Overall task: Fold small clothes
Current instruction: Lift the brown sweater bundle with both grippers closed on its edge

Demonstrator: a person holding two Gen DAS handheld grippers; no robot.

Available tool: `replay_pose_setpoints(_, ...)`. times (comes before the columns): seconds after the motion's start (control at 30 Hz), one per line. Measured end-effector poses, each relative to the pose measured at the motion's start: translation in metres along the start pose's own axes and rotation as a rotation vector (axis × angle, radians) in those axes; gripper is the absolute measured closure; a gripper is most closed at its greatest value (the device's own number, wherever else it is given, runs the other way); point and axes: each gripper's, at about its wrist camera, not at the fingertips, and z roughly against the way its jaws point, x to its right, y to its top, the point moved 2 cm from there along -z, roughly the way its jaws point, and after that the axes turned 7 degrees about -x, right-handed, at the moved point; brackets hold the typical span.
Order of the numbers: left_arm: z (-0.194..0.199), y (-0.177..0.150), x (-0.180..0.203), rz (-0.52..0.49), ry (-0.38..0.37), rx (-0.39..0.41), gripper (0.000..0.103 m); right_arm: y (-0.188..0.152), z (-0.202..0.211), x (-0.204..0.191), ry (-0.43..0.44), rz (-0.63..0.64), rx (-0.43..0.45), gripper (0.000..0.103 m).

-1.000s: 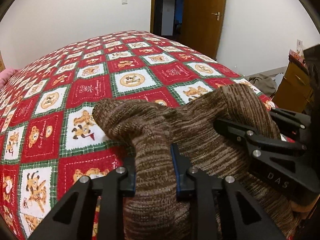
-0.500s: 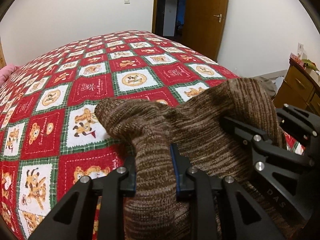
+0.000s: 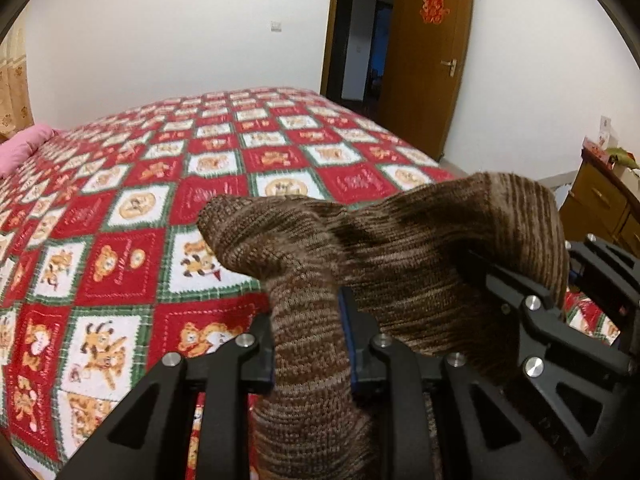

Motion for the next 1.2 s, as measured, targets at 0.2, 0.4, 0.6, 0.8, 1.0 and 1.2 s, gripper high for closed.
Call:
replay_pose_setpoints(0.2,0.035,-0.003,-0.001,-0.008,0.005,0.092,0.079,0.004,0.04,-0.003,0.022,-0.062,0.069,0.076)
replay_pose_setpoints(0.4,0.084,-0.016,-0.01,0.044,-0.02,0.207,0.081,0.001,0.096,-0.021,0.033,-0.093,0.173,0.077)
replay_pose_setpoints(0.6,0.134,-0.041,-0.024,0.089,-0.079,0.297,0.082,-0.007,0.15,-0.044,0.031,-0.085,0.261,0.078)
replay_pose_setpoints(0.8,0.181,-0.058,-0.032,0.07,-0.104,0.382,0.082,-0.013,0.193,-0.055,0.076,-0.097,0.306,0.078)
replay_pose_setpoints(1.0,0.223,-0.068,-0.033,0.059,-0.134,0.442,0.082,-0.017,0.221,-0.061,0.083,-0.082,0.35,0.079)
replay_pose_setpoints(1.2,0.261,-0.076,-0.025,0.001,-0.153,0.476,0.082,-0.024,0.248,-0.057,0.099,-0.105,0.384,0.08)
